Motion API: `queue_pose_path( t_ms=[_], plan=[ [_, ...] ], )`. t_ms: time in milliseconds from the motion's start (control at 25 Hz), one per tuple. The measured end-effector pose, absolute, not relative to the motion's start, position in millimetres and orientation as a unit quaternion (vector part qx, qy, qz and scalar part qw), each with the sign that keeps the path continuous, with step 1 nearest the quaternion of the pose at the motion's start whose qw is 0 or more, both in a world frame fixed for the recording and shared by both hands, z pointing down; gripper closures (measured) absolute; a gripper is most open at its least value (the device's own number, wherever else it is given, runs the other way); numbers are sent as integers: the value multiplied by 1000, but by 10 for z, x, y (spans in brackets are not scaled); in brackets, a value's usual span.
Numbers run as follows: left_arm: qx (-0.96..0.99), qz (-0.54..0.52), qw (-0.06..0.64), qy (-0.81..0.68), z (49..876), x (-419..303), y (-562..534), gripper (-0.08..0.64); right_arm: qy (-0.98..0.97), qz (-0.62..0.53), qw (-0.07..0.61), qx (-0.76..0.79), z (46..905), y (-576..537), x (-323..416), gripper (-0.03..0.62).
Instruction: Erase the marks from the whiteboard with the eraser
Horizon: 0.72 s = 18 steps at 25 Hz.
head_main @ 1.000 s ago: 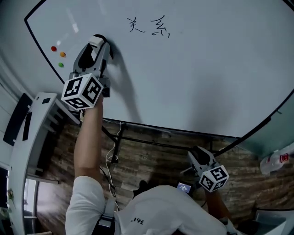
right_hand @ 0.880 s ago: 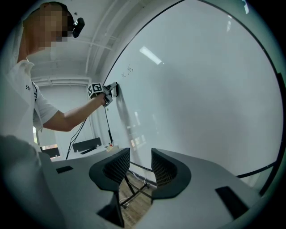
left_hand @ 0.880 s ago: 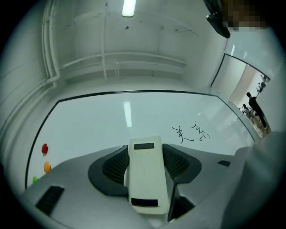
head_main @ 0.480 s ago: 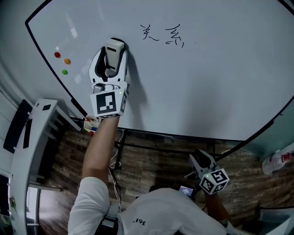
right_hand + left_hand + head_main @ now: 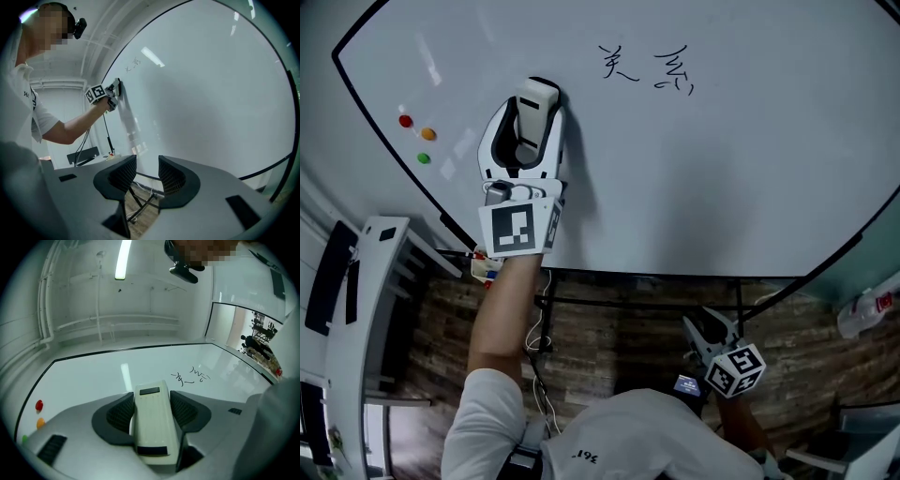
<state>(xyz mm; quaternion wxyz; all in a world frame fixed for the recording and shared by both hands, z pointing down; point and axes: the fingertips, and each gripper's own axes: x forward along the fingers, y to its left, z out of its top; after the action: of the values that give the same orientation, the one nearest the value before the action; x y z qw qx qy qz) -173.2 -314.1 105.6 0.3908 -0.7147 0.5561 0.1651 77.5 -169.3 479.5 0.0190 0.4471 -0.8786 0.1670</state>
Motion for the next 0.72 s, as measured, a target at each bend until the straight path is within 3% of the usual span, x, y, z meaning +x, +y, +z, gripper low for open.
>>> queue_pose_path(
  t_ms=[400,720],
  plan=[
    [-728,159,369,555,1092,-1749,-3164,316,-893,163,27,419,4838,-1732,709,431],
    [-681,158,358,619,767,-1809,-3206,318,-895,154,38,416,4773,-1754,1278,431]
  ],
)
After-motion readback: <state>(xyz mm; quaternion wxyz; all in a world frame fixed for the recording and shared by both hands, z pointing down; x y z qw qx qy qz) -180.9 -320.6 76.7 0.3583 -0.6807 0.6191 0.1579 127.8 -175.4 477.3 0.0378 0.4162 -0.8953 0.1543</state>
